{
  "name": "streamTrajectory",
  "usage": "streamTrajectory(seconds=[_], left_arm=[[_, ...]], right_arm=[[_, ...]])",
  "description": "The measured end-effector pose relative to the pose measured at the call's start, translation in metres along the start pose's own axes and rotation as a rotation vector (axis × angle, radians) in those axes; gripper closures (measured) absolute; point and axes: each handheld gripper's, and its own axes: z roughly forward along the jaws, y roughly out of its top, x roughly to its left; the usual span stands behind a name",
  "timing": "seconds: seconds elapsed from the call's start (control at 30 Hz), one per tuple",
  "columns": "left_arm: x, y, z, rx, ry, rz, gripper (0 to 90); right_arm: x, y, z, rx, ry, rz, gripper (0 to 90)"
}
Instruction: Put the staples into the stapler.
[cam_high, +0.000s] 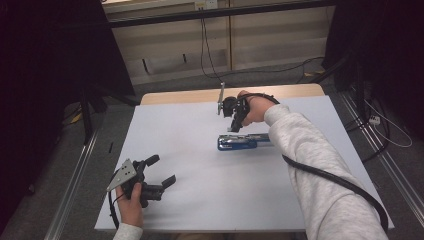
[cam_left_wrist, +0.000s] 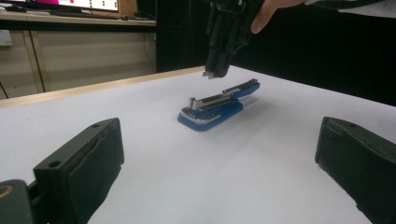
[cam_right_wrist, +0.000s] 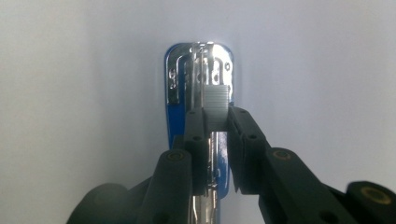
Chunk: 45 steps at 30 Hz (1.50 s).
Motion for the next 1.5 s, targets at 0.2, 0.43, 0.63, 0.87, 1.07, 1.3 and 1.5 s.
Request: streamTrajectory(seconds=[0.2, 0.43, 0.63, 0.87, 1.07, 1.3, 1.5], left_arm=[[-0.001, 0.000, -0.001, 0.009, -0.006, -0.011, 1.1], [0.000, 0.000, -0.001, 0.004, 0.008, 0.013, 1.2], [-0.001, 0.000, 0.000, 0.001, 0.007, 0.006, 1.2], [-0.002, 0.000, 0.000, -0.007, 0.003, -0.008, 1.2], [-0.001, 0.000, 0.000, 0.003, 0.009, 0.007, 1.2], [-0.001, 0.000, 0.000, 0.004, 0.010, 0.005, 1.2], [-0.001, 0.001, 0.001, 0.002, 0.007, 0.013, 1.3]], right_arm=[[-0.002, 0.004, 0.000, -0.005, 0.002, -0.001, 78.3], [-0.001, 0.007, 0.002, -0.012, 0.006, 0.003, 78.3], [-0.001, 0.012, 0.006, -0.017, 0.012, 0.000, 78.3], [-0.002, 0.017, 0.008, -0.026, 0.024, -0.001, 78.3], [-0.002, 0.018, 0.009, -0.044, 0.019, 0.003, 78.3], [-0.002, 0.019, 0.008, -0.039, 0.016, 0.002, 78.3], [-0.001, 0.020, 0.011, -0.045, 0.024, 0.001, 78.3]])
